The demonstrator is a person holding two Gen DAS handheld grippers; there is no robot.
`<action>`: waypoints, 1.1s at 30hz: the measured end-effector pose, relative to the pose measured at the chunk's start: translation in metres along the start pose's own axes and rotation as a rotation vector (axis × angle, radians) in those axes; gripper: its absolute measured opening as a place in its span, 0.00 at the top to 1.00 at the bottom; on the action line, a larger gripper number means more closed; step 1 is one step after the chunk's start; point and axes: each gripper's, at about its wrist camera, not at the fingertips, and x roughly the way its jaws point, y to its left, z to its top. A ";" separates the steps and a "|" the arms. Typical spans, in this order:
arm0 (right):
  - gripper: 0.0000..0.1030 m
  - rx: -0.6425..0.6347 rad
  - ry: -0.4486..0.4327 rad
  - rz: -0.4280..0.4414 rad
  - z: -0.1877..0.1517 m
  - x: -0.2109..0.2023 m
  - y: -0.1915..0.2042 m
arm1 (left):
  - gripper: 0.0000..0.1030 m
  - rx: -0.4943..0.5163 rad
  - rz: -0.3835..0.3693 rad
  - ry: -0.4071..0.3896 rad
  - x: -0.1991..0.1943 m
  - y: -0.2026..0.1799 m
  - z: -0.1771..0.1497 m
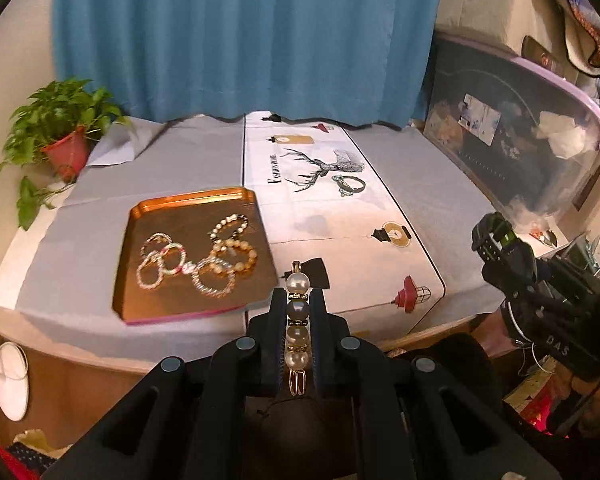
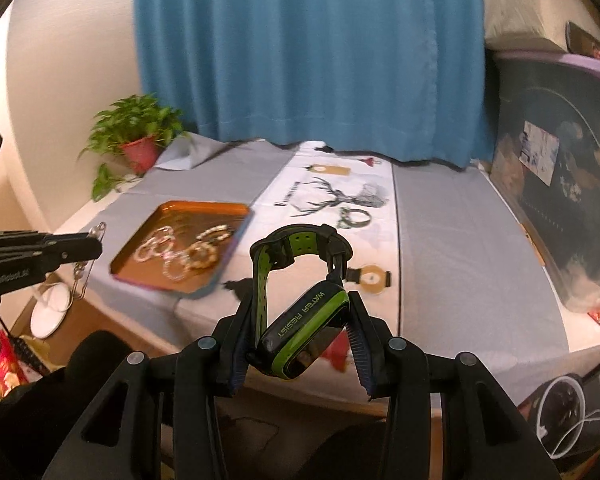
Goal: Organize jewelry
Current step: 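Lift the watch with the right tool while the left tool carries the pearl pin toward the tray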
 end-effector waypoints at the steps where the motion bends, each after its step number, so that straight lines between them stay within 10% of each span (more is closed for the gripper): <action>1: 0.57 -0.006 0.000 0.009 -0.003 -0.005 0.005 | 0.92 -0.004 -0.001 -0.005 -0.005 0.001 -0.004; 33: 0.57 -0.110 -0.010 0.082 -0.027 -0.053 0.074 | 0.92 -0.071 0.012 -0.096 -0.073 0.035 -0.041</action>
